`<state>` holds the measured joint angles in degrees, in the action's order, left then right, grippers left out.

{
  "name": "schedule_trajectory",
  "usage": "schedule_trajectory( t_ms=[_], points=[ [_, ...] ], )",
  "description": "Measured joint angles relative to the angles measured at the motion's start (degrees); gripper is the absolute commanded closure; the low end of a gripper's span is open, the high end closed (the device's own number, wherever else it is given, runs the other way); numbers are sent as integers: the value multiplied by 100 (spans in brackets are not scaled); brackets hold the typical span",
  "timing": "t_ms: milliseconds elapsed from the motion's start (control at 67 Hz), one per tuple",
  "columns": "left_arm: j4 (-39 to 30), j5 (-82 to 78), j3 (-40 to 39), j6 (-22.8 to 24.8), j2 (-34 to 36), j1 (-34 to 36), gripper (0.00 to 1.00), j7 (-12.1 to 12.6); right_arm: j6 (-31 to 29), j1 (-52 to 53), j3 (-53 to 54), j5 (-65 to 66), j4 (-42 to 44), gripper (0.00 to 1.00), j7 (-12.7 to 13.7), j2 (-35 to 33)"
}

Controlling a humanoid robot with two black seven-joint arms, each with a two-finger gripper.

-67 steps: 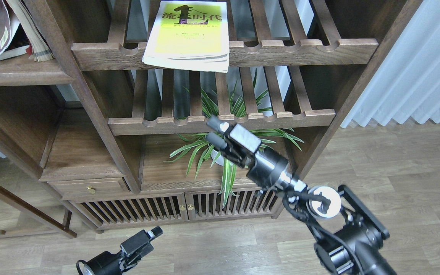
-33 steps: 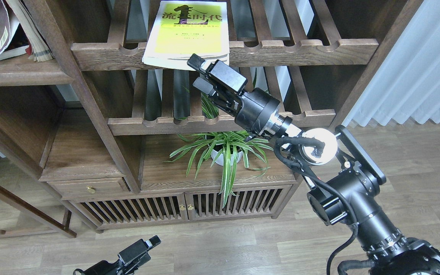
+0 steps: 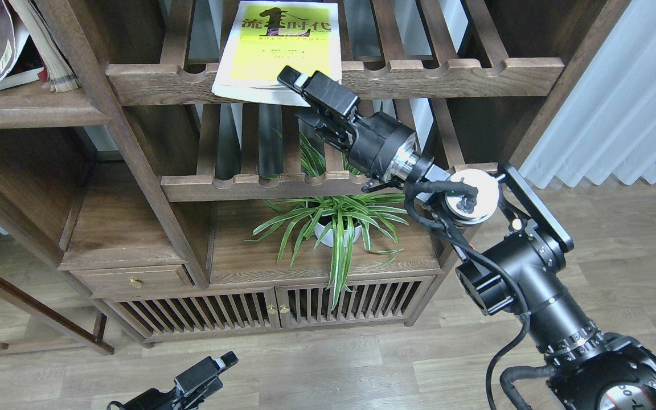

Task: Organize books on shelf
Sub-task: 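Raise the right gripper up to the yellow-green book on the upper shelf, then grasp the yellow-green book with the right gripper and pull it down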

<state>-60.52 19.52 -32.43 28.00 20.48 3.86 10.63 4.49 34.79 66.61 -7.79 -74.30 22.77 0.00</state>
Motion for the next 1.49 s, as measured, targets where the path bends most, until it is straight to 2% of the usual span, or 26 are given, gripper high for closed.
schedule_trajectory(
  t_ms=[284,329,418,463,627,747,792,881,1045,1240,1494],
  points=[
    [15,6,-10,-1,8,0,1,0,260,365,0,318,341,9,-11,1],
    [19,6,-10,-1,9,0,1,0,291,404,0,341,382,12,-11,1],
    [22,4,-10,-1,9,0,1,0,349,471,0,360,430,24,-11,1],
    [23,2,-10,-1,9,0,1,0,360,483,0,361,438,33,-11,1],
    [23,2,-17,-1,9,0,1,0,318,493,118,340,427,57,-11,-1],
    [23,5,-18,-1,9,0,1,0,301,502,208,333,383,69,-11,-2],
    [23,6,-18,-1,9,0,1,-6,275,502,253,332,347,86,-2,-2],
    [28,11,-25,-1,9,-3,1,-9,198,503,317,327,290,95,30,-1],
    [99,22,-35,-1,9,-16,1,-17,-46,503,420,311,238,100,117,-1],
    [126,47,-106,-1,9,-13,1,-26,-183,330,485,221,-2,100,477,0],
    [120,80,-173,-1,74,-8,1,-86,-687,-735,672,-181,-934,100,523,-1]
  ],
)
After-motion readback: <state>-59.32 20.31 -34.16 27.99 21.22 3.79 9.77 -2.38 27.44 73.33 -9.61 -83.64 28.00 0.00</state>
